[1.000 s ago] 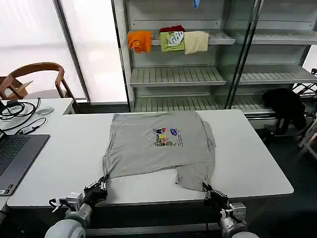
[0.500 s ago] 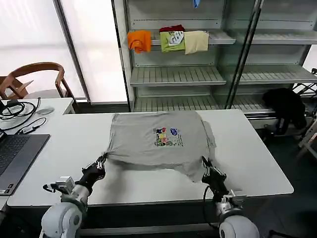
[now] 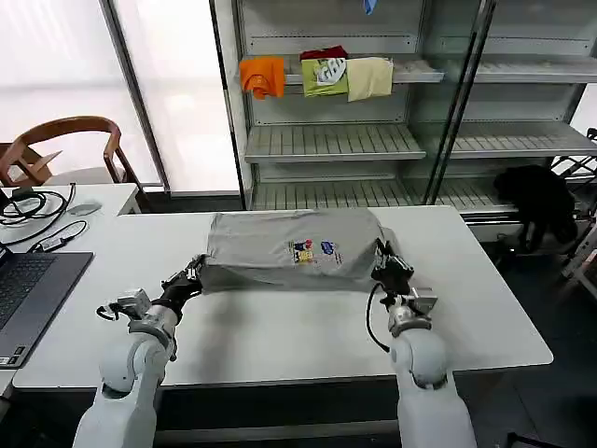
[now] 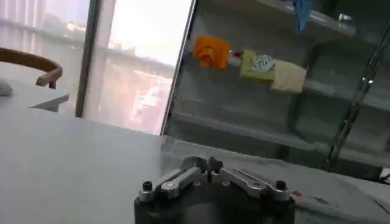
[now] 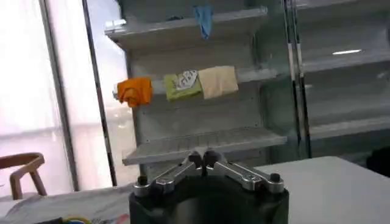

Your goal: Fold and organize the clothes.

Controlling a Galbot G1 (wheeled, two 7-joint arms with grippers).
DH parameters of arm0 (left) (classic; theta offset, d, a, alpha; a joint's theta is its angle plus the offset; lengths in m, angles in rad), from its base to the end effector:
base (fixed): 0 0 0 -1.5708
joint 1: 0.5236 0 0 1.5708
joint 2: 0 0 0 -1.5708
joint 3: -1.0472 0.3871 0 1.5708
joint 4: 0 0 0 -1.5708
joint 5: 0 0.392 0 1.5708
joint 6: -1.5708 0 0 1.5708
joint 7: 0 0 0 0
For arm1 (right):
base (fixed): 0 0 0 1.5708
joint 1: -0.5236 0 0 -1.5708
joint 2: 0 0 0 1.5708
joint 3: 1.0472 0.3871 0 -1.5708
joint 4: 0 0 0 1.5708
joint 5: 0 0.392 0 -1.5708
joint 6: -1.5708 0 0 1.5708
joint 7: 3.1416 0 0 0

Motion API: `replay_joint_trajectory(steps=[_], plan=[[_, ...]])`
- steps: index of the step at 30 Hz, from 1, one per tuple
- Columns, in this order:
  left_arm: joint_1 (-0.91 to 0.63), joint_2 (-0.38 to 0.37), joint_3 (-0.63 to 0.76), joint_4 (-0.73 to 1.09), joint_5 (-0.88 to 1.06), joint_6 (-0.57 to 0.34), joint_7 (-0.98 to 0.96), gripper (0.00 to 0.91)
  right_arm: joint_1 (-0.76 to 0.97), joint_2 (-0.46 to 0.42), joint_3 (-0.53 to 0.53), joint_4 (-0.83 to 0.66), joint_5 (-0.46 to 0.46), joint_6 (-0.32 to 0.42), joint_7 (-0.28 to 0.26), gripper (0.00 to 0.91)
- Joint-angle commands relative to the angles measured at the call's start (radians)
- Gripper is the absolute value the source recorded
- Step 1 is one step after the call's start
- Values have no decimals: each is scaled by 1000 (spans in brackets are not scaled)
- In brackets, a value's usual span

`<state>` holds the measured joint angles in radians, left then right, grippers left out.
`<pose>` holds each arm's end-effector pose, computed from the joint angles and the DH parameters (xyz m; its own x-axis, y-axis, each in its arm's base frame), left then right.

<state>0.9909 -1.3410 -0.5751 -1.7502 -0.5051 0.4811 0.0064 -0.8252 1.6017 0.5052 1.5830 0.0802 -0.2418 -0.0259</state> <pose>0.4017 0.0916 -0.2821 -0.9683 0.1218 0.2180 0.0621 0.9630 -0.2622 0.4664 0.0190 -0.2863 -0.9976 -0.0698 0.0031 -0.0691 0.9922 0.1040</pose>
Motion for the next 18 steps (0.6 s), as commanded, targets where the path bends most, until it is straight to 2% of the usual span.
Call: replay_joint_trajectory(steps=[1, 9, 10, 11, 12, 13, 14, 18], plan=[[-81, -2, 11, 106, 28, 1, -3, 10, 146, 11, 4, -159, -36, 9, 8, 0], [-111, -2, 25, 149, 86, 13, -9, 30, 216, 28, 6, -259, -122, -41, -20, 0], [-114, -1, 26, 152, 89, 14, -9, 111, 220, 30, 6, -264, -127, -45, -24, 10], [-120, 0, 29, 161, 95, 15, -8, 242, 229, 32, 7, -272, -138, -50, -26, 91], [-125, 1, 34, 170, 103, 16, -8, 353, 241, 35, 6, -287, -153, -51, -28, 111], [-130, 1, 36, 175, 109, 17, -8, 464, 247, 37, 7, -295, -161, -52, -30, 212], [-134, 1, 39, 183, 120, 20, -8, 907, 257, 40, 7, -308, -174, -55, -30, 907], [-152, -6, 46, 207, 147, 20, -14, 907, 304, 56, 15, -375, -207, -41, -22, 907]])
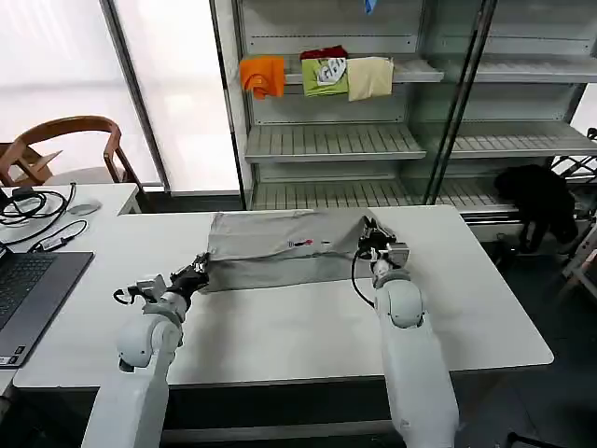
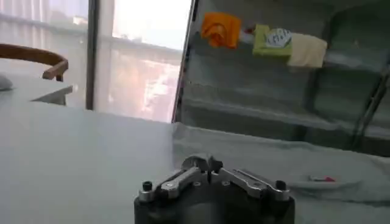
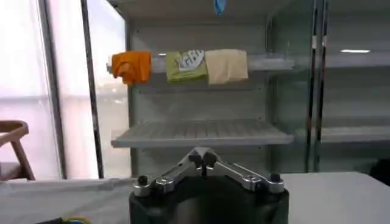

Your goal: Fold and organize the clothes.

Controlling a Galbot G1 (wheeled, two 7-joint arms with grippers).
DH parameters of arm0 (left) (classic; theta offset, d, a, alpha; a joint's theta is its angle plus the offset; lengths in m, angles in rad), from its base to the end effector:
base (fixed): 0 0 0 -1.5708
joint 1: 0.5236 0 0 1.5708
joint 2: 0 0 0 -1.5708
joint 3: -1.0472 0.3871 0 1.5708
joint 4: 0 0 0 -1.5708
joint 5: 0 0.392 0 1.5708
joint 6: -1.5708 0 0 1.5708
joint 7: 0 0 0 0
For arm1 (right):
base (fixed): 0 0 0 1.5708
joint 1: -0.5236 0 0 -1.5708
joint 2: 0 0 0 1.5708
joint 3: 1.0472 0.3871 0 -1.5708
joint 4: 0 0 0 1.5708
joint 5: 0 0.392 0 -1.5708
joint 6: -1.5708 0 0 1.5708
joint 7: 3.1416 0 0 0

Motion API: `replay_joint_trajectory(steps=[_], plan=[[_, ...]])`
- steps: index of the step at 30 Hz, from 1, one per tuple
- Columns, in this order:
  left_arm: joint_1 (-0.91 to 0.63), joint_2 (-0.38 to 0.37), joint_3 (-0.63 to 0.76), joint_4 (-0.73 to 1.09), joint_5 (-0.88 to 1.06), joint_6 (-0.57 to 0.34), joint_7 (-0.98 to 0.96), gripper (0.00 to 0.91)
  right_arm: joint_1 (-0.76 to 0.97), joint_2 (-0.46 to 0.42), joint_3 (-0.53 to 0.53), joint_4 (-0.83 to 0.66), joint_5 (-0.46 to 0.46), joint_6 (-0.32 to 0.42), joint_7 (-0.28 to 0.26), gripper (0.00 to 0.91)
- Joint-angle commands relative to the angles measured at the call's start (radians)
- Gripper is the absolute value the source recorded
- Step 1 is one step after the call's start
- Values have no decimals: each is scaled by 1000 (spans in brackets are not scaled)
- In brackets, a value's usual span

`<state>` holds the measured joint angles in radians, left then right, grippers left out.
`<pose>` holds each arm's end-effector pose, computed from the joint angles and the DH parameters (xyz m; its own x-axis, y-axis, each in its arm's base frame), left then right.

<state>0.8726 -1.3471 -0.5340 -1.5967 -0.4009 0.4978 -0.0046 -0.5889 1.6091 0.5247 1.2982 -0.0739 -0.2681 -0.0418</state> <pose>0.4496 0.0876 -0.2930 -0.9556 0.0757 0.2848 0.0267 0.9847 -0.1721 0.5564 0.0185 -0.2745 -0.9957 -0.0409 0.0835 -0.0439 0.9984 -0.0343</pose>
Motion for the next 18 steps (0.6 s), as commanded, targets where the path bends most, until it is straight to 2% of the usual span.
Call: replay_joint_trajectory(steps=[1, 6, 10, 12, 16, 18], plan=[[-35, 0, 6, 53, 45, 3, -3, 907, 74, 49, 0, -102, -55, -5, -3, 907], [-35, -1, 8, 42, 50, -1, -3, 907, 115, 49, 10, -151, -52, 33, 13, 907], [-26, 3, 6, 31, 51, -2, -5, 907, 130, 49, 11, -156, -56, 9, 21, 907], [-14, 5, 5, 21, 54, 3, -4, 907, 106, 49, 9, -111, -74, -73, 20, 907], [18, 8, 5, -6, 79, 44, 6, 907, -3, 24, -6, 28, -61, -312, -33, 907], [30, 8, 11, -28, 92, 79, 16, 907, -72, 2, -7, 90, -61, -317, -43, 907]])
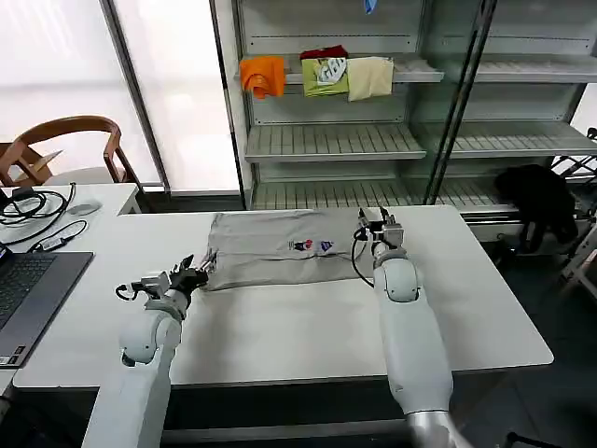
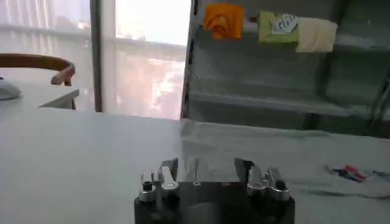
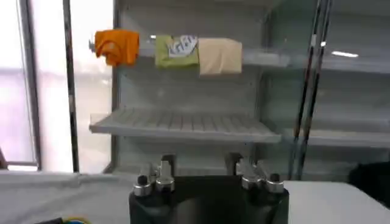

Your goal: Fold and organize the clothes.

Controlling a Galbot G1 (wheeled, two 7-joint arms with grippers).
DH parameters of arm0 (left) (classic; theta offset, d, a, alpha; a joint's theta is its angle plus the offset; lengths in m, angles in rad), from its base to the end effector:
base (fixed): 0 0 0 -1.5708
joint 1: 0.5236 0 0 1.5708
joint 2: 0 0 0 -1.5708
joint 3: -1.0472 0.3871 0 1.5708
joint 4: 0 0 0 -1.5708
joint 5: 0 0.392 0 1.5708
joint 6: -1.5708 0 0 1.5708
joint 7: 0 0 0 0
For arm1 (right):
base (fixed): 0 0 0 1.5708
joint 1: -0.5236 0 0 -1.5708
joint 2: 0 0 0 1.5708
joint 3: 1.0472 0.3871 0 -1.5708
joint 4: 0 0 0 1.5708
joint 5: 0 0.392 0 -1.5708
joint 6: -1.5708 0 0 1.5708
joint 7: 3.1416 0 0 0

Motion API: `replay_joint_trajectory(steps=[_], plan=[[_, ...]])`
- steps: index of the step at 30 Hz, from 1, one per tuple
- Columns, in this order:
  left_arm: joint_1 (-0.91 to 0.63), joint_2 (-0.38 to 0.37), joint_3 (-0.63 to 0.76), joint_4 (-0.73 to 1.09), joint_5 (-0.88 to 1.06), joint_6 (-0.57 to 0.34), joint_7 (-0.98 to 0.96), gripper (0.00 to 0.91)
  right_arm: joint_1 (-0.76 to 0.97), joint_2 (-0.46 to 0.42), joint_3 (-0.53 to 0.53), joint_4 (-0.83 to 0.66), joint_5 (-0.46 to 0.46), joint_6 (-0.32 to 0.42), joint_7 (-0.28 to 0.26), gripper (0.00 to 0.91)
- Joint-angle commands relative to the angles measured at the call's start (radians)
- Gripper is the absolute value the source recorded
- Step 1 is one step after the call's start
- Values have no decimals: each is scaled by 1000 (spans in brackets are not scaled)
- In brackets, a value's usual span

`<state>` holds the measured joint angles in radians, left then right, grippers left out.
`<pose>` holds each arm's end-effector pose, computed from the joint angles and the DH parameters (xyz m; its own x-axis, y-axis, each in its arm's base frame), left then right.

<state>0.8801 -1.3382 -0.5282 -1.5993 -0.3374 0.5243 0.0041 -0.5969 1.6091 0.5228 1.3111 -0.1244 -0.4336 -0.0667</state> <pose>0.4471 0.0884 -0.2951 -0.9458 0.0582 0.3194 0.0263 0.9943 -0.1035 0.5532 0.0190 -0.2739 -0.9690 -0.0393 0.2441 -0.0585 0.9957 -0.0718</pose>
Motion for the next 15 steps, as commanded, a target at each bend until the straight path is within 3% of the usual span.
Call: replay_joint_trajectory(steps=[1, 11, 12, 13, 14, 15], plan=[[32, 1, 7, -28, 39, 53, 12, 907, -80, -7, -9, 97, -10, -152, -21, 907], [44, -3, 28, 6, 111, 55, 24, 907, -235, -119, 29, 259, 26, -152, -42, 907], [44, -5, 28, 7, 111, 55, 22, 826, -245, -124, 35, 266, 29, -152, -43, 907], [44, -6, 28, 8, 113, 55, 21, 675, -252, -127, 38, 271, 32, -151, -45, 907], [43, -6, 29, 8, 115, 55, 21, 635, -258, -132, 41, 274, 35, -151, -44, 907], [43, -6, 30, 9, 115, 55, 20, 524, -264, -135, 43, 275, 39, -151, -39, 907]])
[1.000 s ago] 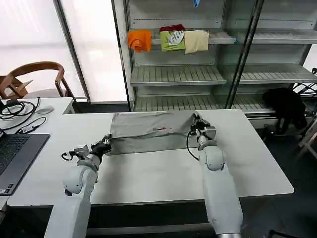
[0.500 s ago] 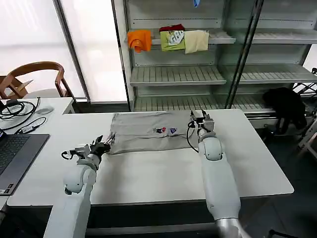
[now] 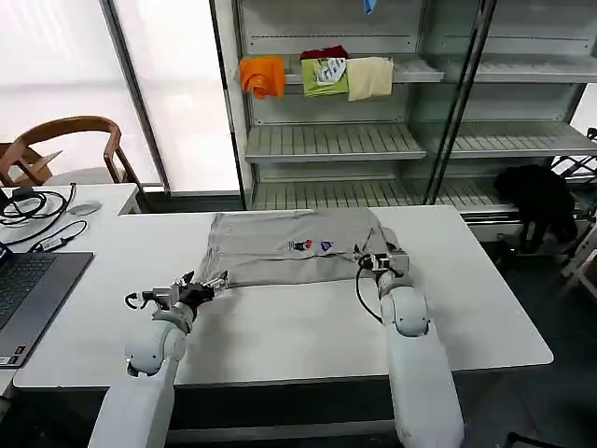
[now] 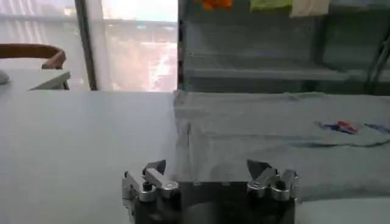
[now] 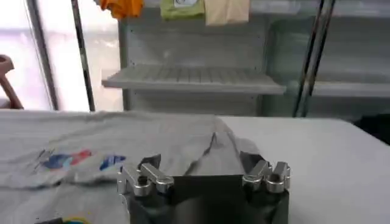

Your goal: Fold and organize the clothes.

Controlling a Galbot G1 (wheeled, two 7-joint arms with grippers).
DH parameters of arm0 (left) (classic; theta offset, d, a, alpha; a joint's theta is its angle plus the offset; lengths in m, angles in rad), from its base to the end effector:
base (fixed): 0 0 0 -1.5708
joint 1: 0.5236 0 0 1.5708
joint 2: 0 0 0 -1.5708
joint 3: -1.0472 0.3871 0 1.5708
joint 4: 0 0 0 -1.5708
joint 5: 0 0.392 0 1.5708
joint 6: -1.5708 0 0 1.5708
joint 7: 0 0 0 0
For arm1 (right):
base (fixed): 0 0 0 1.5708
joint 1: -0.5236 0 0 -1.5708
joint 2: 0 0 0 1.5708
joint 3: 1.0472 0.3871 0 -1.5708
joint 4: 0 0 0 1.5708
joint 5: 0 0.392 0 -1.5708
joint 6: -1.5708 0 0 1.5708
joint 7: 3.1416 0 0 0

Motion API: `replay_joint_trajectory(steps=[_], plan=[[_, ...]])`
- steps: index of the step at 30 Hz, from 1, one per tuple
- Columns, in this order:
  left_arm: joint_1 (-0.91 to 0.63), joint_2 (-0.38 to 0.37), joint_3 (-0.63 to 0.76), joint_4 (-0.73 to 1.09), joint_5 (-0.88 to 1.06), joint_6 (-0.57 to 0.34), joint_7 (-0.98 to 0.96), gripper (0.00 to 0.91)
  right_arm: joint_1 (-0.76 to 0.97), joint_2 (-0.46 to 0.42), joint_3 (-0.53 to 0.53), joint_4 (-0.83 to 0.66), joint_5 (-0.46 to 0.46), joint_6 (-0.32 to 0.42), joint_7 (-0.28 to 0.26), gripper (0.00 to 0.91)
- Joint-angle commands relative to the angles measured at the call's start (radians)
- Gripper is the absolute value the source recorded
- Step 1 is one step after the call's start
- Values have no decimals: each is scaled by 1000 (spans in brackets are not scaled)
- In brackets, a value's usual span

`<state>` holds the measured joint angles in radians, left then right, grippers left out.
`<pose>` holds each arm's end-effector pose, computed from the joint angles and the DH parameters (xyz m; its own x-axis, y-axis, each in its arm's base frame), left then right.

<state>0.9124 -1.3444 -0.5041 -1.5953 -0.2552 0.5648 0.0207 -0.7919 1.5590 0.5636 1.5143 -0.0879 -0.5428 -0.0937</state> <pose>0.4379 0.0773 -0.3136 -0.9155 0.0570 0.3983 0.0476 0.9983 -0.0334 0.4817 -0.0205 -0.2970 -0.9398 -0.0084 0.3417 -0.0292 0.9980 -0.0556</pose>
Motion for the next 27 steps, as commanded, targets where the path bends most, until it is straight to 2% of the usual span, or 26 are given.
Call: replay_joint_trajectory(steps=[1, 2, 3, 4, 6, 7, 11, 18, 27], plan=[[10, 0, 6, 5, 34, 14, 2, 453, -74, -86, 6, 73, 6, -41, -10, 907], [10, -3, 7, 5, 40, 14, 3, 343, -79, -85, 15, 74, 9, -41, -8, 907], [10, -4, 8, 5, 40, 14, 2, 272, -83, -85, 19, 76, 14, -41, -7, 907], [10, -5, 7, 4, 41, 14, 3, 71, -85, -87, 23, 78, 20, -41, -5, 877], [14, -6, 8, -1, 44, 14, 4, 20, -102, -107, 31, 91, 56, -40, 1, 474], [16, -7, 8, -4, 45, 14, 4, 20, -104, -114, 31, 92, 66, -40, 3, 20], [23, -9, 5, -5, 50, 14, 11, 10, -116, -149, 27, 81, 105, -39, 10, 0], [32, -6, -3, -9, 50, 13, 12, 0, -114, -130, 24, 70, 121, -36, -5, 0], [33, -4, -12, -18, 50, 11, 5, 0, -108, -120, 18, 88, 194, -36, -6, 0]])
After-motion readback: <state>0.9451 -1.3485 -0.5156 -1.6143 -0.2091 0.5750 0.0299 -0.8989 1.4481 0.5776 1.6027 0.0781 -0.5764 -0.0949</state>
